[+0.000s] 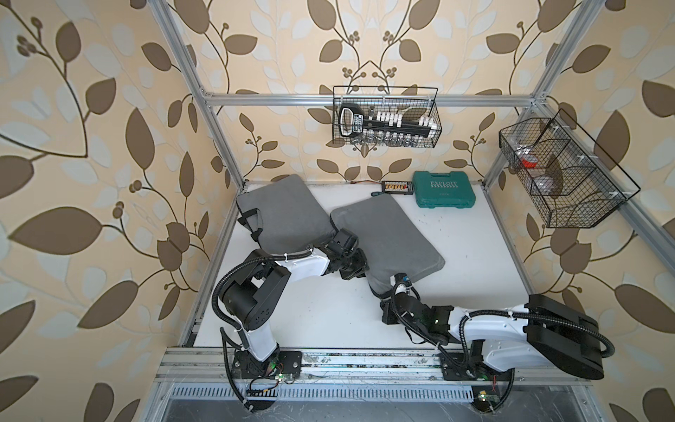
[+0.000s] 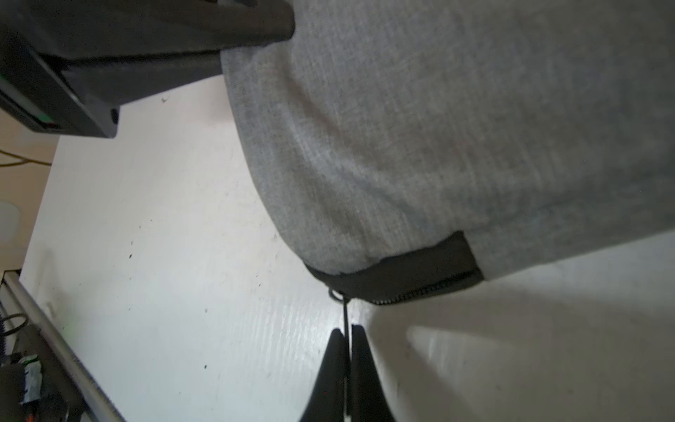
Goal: Put the mouse into the laptop bag
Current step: Zip the zipper on the zippered laptop bag.
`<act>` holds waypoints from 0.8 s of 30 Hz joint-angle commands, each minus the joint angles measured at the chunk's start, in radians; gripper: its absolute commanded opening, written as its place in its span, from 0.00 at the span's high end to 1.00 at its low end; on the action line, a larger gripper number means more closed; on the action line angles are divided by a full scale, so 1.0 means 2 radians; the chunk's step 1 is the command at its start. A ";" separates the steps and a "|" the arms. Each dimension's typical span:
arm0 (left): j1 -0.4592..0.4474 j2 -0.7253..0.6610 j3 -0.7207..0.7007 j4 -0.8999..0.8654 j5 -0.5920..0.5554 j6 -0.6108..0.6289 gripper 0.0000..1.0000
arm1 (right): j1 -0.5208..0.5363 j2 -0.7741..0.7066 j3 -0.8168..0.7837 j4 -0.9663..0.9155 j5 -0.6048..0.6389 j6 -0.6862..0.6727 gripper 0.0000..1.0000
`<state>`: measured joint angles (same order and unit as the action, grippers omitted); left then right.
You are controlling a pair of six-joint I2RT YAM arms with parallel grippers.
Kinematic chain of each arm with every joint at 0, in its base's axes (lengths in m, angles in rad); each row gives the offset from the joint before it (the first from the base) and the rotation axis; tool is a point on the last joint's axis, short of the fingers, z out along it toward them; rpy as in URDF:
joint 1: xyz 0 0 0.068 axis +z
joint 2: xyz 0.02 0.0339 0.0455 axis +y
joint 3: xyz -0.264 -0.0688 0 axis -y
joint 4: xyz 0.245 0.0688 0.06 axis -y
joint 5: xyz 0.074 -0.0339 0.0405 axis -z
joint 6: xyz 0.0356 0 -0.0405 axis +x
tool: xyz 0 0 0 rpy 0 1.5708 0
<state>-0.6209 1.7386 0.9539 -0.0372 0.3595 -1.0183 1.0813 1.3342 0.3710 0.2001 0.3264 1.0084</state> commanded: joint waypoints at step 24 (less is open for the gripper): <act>-0.091 -0.054 -0.092 0.033 -0.118 -0.072 1.00 | -0.003 0.025 0.023 -0.005 0.019 -0.048 1.00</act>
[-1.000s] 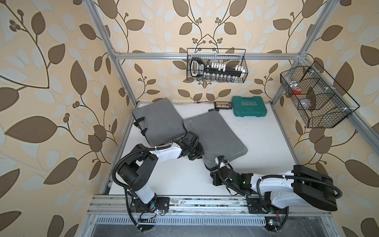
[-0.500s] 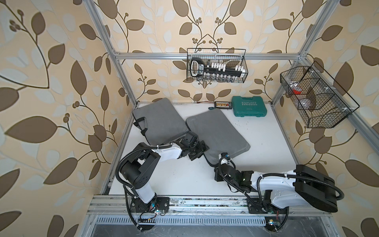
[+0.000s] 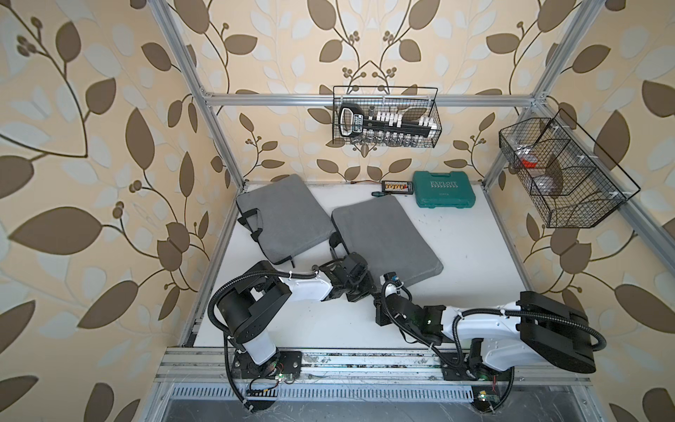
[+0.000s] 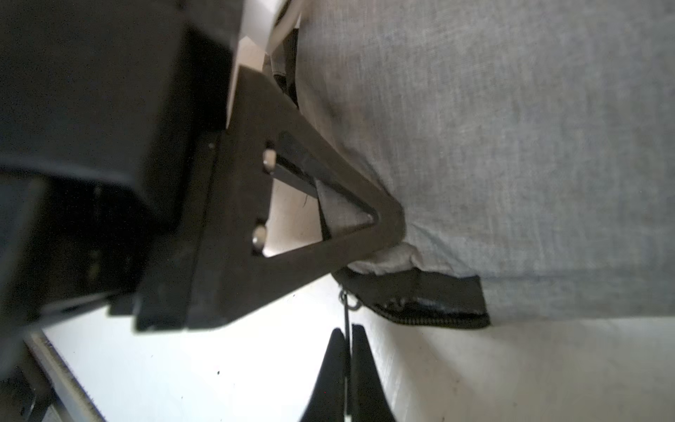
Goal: Put the mouse into the laptop bag
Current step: Zip the zipper on the zippered laptop bag, then reset both arms
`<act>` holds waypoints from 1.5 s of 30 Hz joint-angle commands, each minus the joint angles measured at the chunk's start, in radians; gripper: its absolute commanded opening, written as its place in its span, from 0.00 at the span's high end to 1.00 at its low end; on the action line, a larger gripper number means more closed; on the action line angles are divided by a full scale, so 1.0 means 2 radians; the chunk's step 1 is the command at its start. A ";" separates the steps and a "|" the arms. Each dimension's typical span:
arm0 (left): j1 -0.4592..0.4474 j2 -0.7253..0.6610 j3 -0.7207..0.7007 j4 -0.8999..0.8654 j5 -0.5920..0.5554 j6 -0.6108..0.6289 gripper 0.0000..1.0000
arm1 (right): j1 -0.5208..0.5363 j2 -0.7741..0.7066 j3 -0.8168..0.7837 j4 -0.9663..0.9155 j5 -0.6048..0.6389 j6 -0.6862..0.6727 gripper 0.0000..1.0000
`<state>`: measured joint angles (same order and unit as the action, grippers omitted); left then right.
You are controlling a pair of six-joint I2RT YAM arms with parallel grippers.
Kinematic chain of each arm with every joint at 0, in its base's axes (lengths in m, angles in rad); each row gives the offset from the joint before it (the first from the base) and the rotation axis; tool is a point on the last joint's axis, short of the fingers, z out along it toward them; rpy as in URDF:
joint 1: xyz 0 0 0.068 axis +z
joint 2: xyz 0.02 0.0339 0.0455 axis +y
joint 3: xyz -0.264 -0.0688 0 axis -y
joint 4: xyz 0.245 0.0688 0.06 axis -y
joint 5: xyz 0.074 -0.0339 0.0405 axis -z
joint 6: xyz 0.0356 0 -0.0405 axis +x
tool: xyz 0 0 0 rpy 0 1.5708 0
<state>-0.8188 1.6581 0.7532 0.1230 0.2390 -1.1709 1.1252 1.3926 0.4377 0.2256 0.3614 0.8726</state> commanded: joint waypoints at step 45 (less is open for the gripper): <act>0.356 -0.104 -0.227 0.396 -0.349 0.566 0.01 | -0.485 0.056 -0.101 0.499 0.087 -0.436 0.00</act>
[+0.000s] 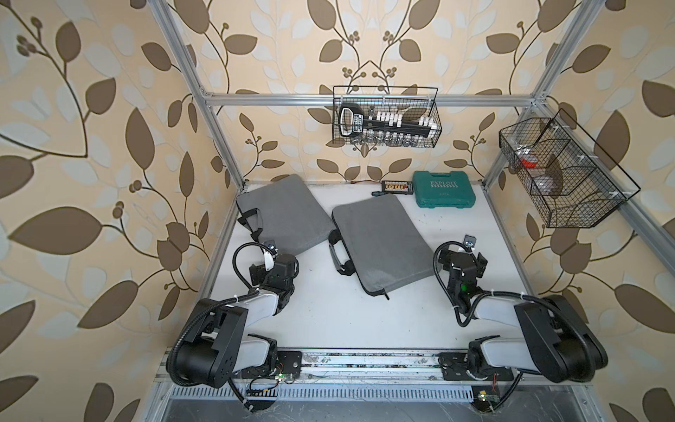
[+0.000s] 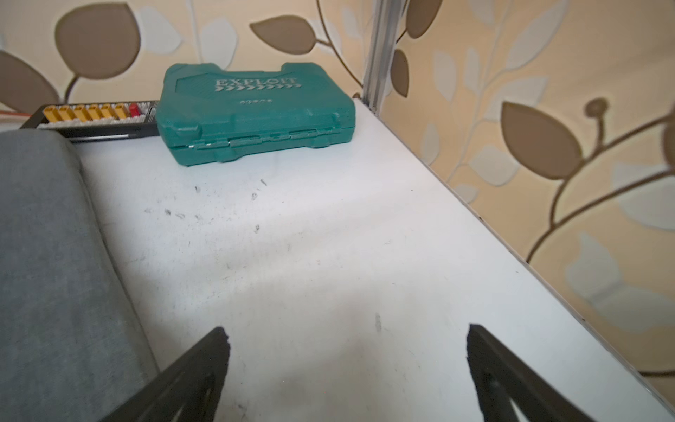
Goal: Put the mouse into the laptop bag
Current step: Reset both arms
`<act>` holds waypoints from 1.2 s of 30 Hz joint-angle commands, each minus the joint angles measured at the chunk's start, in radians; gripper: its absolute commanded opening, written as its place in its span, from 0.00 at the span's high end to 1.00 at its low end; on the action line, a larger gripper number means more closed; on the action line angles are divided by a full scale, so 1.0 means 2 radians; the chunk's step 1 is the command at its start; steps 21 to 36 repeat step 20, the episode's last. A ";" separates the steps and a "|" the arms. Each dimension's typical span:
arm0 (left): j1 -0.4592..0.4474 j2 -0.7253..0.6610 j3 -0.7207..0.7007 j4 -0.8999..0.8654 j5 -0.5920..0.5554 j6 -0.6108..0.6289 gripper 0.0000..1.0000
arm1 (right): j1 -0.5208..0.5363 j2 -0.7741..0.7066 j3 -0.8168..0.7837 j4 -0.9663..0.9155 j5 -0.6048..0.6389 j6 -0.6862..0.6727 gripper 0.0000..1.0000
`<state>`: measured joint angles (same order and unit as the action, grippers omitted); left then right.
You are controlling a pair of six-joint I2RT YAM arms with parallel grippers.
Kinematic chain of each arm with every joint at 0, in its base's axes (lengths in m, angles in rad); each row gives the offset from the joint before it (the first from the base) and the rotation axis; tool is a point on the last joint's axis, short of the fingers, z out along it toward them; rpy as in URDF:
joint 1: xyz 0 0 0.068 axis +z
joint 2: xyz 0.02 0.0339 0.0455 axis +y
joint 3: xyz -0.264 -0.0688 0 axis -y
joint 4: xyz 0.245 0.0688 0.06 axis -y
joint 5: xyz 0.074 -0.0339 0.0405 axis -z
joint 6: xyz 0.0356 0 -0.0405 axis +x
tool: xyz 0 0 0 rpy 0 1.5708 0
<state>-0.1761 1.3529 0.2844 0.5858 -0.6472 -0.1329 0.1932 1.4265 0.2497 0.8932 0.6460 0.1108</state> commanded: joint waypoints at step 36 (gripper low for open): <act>0.063 0.071 0.045 0.088 0.206 0.040 0.01 | -0.080 0.034 -0.022 0.148 -0.164 -0.004 0.00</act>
